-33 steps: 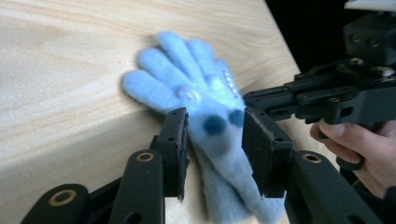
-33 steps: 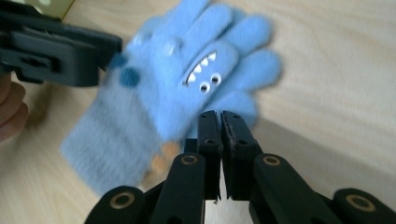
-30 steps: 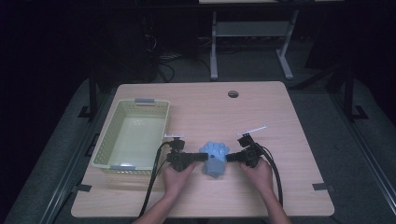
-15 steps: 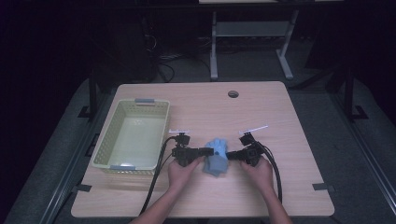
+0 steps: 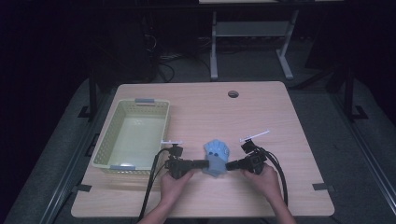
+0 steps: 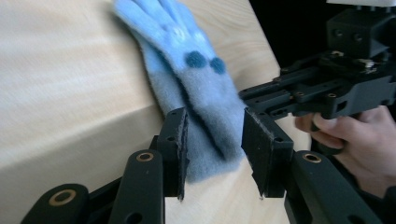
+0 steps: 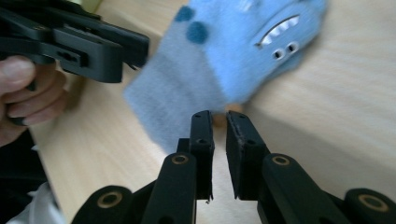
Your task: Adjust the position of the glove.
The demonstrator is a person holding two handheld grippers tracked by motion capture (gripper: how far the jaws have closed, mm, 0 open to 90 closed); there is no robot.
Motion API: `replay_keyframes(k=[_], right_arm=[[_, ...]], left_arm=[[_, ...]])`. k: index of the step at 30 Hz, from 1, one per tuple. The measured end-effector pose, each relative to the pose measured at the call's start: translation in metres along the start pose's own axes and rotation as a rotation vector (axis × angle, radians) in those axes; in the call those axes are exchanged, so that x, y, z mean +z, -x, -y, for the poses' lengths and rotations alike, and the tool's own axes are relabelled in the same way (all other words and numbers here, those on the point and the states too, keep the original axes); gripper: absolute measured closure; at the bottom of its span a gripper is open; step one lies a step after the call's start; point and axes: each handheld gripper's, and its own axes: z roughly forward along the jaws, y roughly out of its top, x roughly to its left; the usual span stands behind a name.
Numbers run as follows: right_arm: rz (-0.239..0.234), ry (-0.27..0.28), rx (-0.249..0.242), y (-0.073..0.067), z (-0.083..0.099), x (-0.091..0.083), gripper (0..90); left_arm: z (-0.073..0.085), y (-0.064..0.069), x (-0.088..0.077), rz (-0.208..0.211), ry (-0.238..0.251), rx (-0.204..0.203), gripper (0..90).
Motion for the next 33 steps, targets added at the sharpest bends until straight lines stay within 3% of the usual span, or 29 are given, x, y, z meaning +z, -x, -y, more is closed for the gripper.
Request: replay_keyframes(k=[5,8,10,14,18,24,29,33], right_arm=[[-0.058,0.003,0.004,-0.003,0.000,0.002,80.5],[-0.061,-0.004,-0.003,-0.004,0.001,0.002,79.2],[-0.076,-0.001,0.012,-0.005,0.003,0.000,74.7],[-0.081,0.063,0.057,-0.003,0.003,-0.005,61.3],[-0.048,0.084,0.081,-0.003,0.000,0.000,60.1],[-0.045,0.095,0.127,-0.001,-0.001,0.012,57.9],[-0.035,0.094,0.131,-0.002,0.001,0.013,55.8],[-0.052,0.099,0.150,-0.003,0.007,0.010,53.1]], left_arm=[[0.005,0.001,0.002,0.038,-0.009,-0.022,59.2],[0.006,0.002,0.000,0.049,-0.003,-0.023,57.1],[0.007,0.002,-0.002,0.022,0.009,-0.021,53.6],[0.005,0.002,-0.003,-0.037,0.034,-0.029,48.8],[0.001,0.002,0.002,-0.069,0.022,-0.032,49.8],[0.000,0.001,0.007,-0.064,-0.002,-0.026,56.1],[-0.001,0.003,0.008,-0.077,-0.009,-0.017,57.0],[0.001,0.004,0.007,-0.078,-0.025,0.000,57.5]])
